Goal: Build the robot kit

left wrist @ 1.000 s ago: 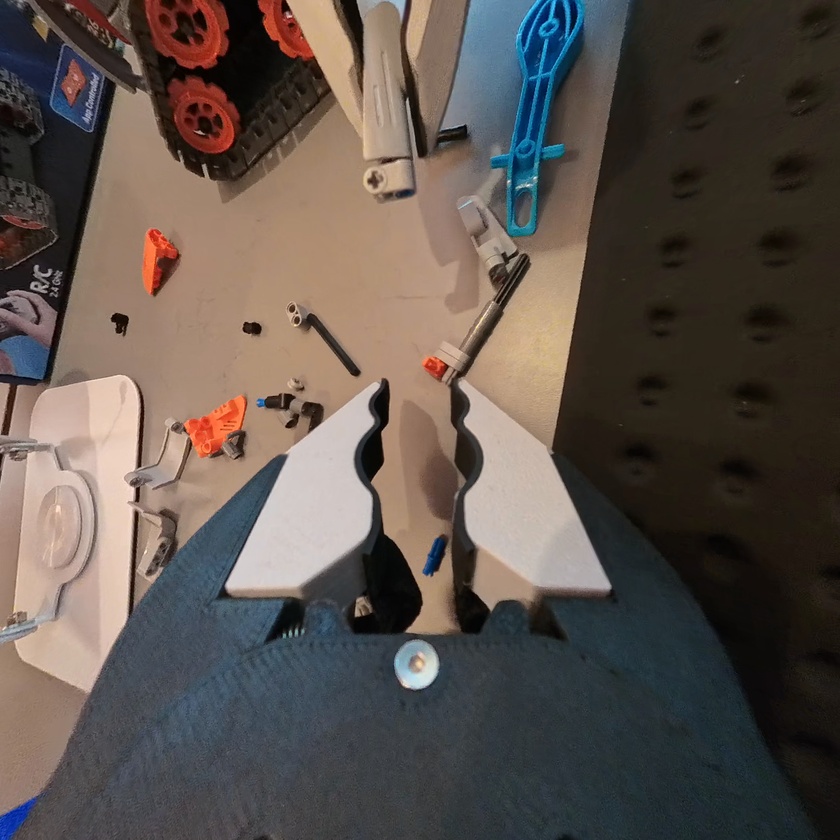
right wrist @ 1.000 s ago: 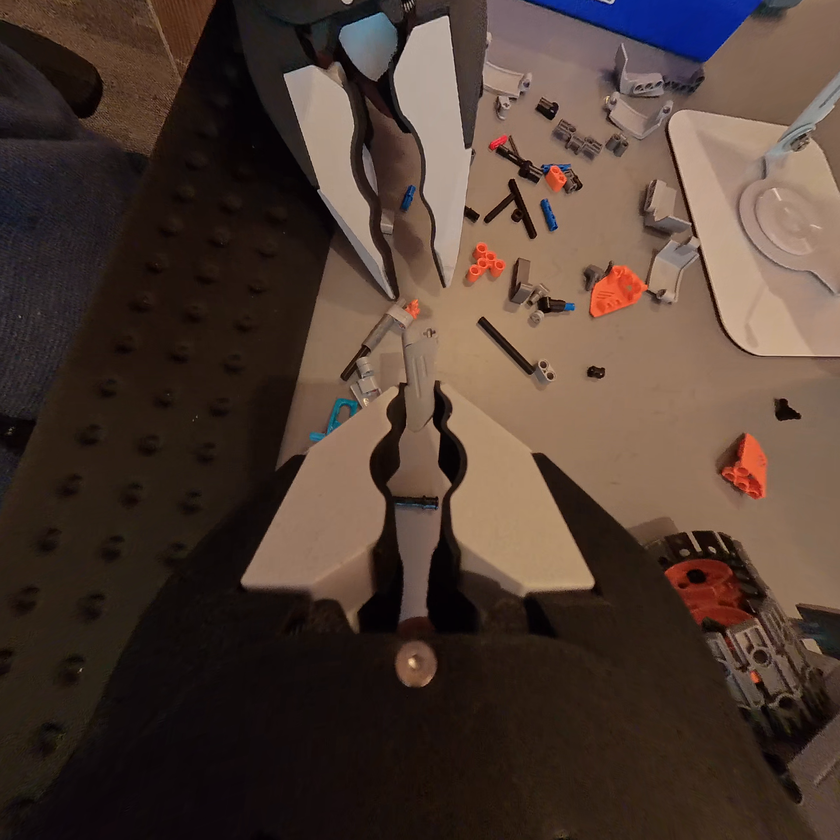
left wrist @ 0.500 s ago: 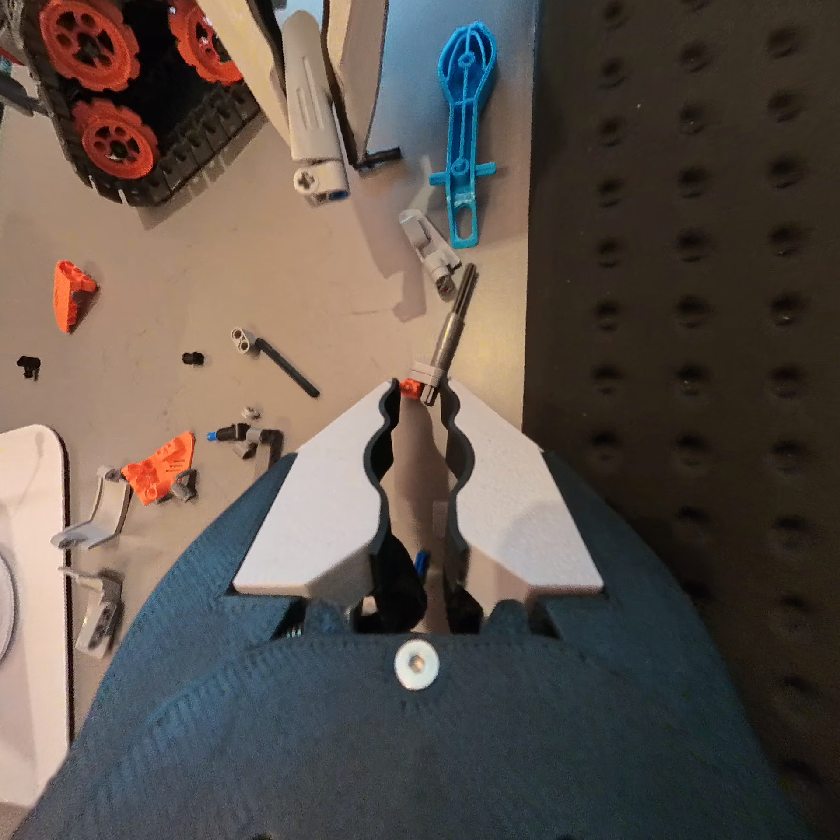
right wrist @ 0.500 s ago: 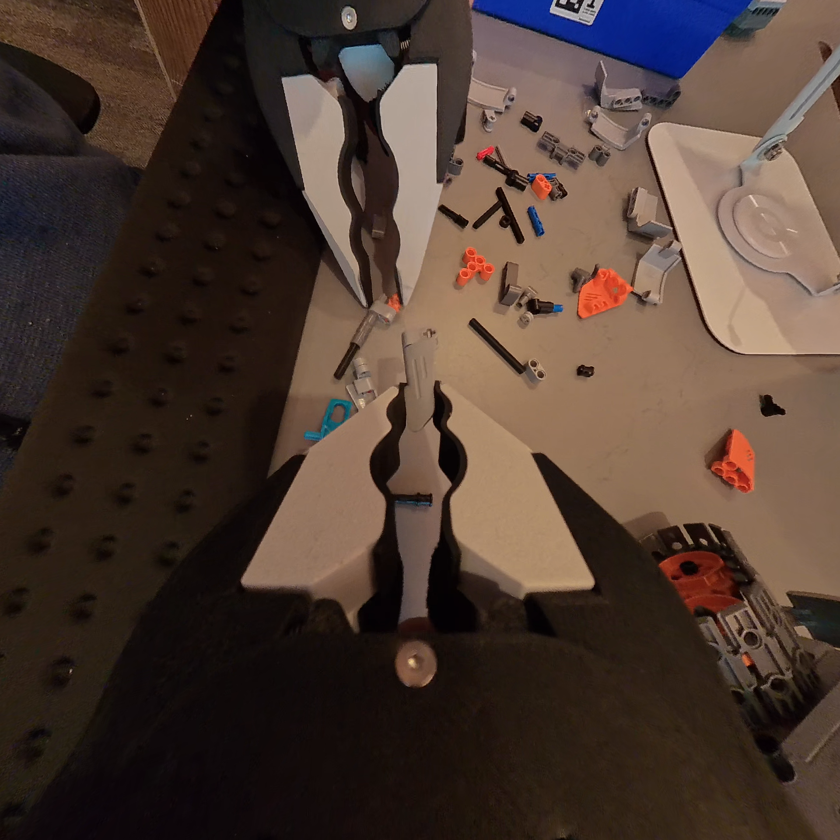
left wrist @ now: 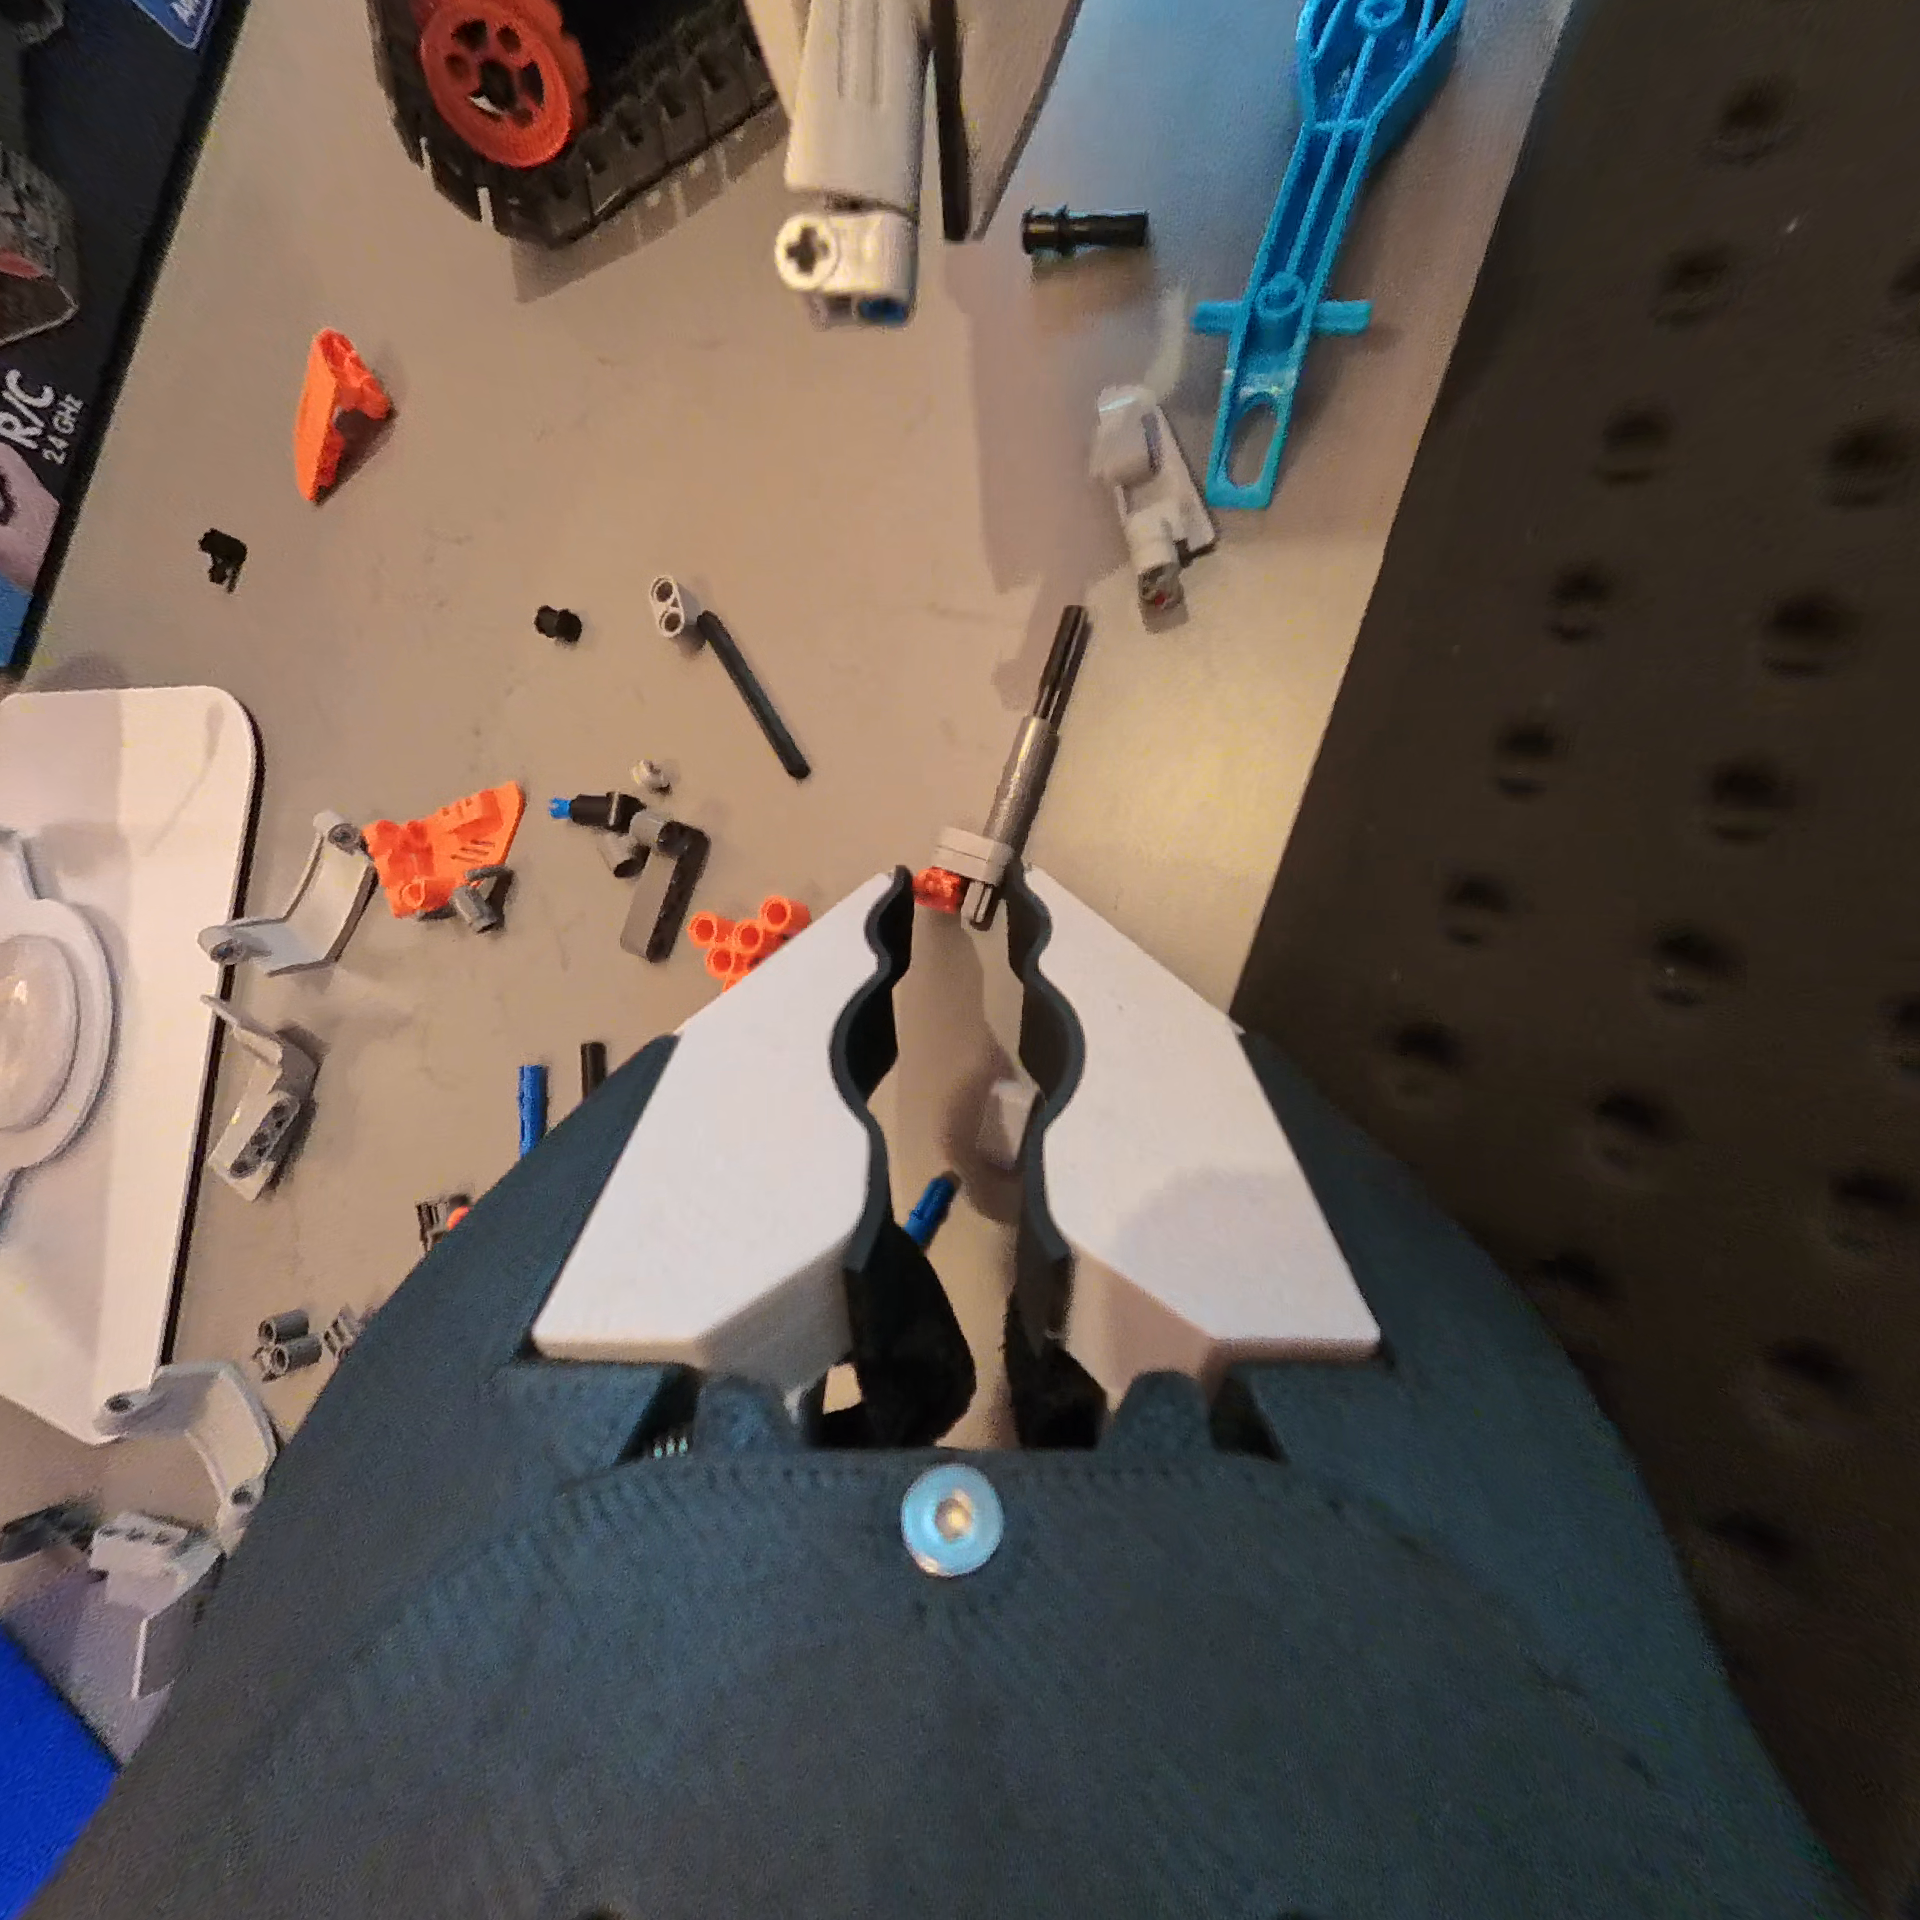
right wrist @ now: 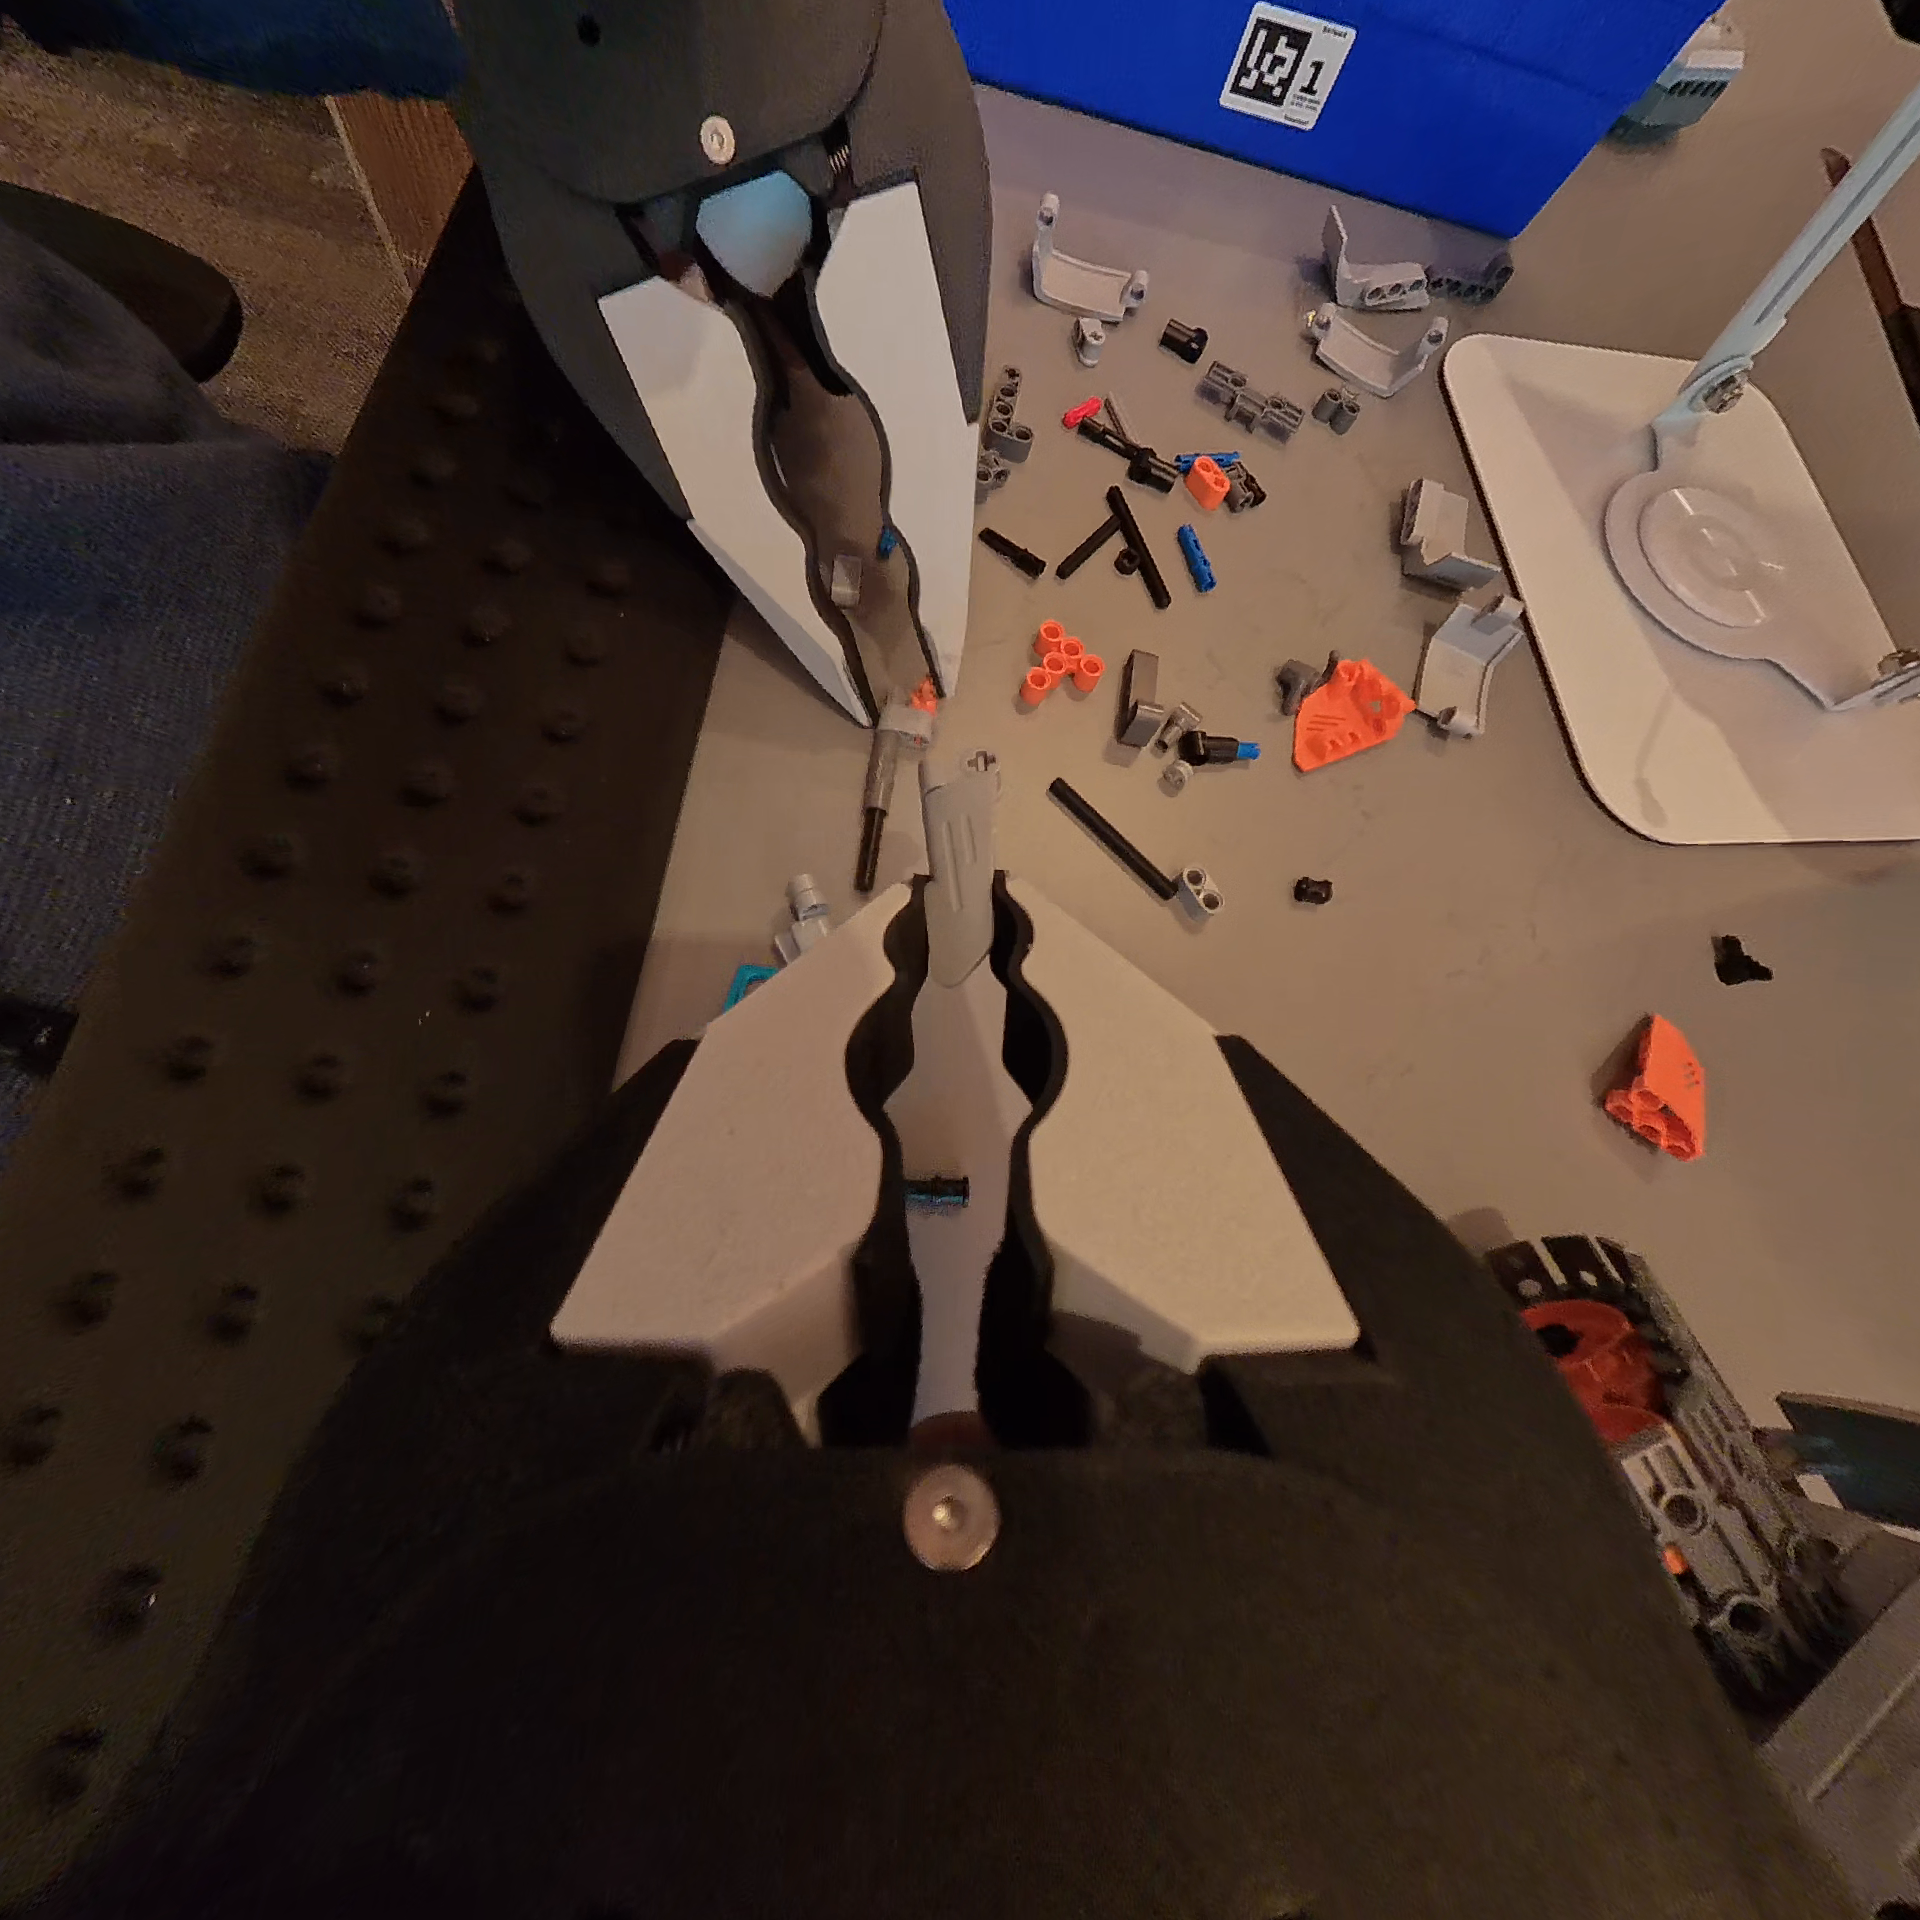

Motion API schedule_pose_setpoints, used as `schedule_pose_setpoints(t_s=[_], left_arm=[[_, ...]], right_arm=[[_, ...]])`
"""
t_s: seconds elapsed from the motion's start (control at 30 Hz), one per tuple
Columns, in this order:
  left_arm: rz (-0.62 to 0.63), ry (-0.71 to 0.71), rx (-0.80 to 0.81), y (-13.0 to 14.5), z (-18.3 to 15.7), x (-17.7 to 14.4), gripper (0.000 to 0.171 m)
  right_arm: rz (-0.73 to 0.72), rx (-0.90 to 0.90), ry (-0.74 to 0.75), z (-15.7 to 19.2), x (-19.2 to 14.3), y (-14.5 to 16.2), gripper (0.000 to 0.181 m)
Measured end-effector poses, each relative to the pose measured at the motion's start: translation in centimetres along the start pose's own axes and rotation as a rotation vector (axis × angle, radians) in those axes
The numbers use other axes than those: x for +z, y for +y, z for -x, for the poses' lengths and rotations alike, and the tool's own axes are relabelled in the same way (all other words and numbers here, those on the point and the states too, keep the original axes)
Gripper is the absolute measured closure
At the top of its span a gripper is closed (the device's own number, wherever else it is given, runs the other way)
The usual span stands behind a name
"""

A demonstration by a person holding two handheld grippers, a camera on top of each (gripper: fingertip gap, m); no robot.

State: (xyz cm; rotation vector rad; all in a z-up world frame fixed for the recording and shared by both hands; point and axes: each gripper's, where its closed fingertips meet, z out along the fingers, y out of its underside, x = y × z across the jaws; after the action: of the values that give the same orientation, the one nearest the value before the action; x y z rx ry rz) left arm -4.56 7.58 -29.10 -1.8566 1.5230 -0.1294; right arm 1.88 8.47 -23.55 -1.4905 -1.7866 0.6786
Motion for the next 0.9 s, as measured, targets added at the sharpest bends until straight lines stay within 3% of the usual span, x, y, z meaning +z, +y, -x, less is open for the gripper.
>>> schedule_pose_setpoints(t_s=[0.33, 0.8, 0.9], left_arm=[[-0.107, 0.024, -0.005, 0.1, 1.4, -1.7, 0.144], [-0.306, 0.055, 0.104, -2.7, 1.5, -2.7, 0.144], [-0.313, 0.048, 0.110, -2.8, 1.4, -2.6, 0.151]], right_arm=[[-0.058, 0.075, -0.045, 0.4, 0.9, -1.7, 0.173], [-0.022, 0.131, -0.114, 1.1, 4.6, -2.1, 0.173], [-0.028, 0.144, -0.119, 1.0, 4.9, -2.3, 0.173]])
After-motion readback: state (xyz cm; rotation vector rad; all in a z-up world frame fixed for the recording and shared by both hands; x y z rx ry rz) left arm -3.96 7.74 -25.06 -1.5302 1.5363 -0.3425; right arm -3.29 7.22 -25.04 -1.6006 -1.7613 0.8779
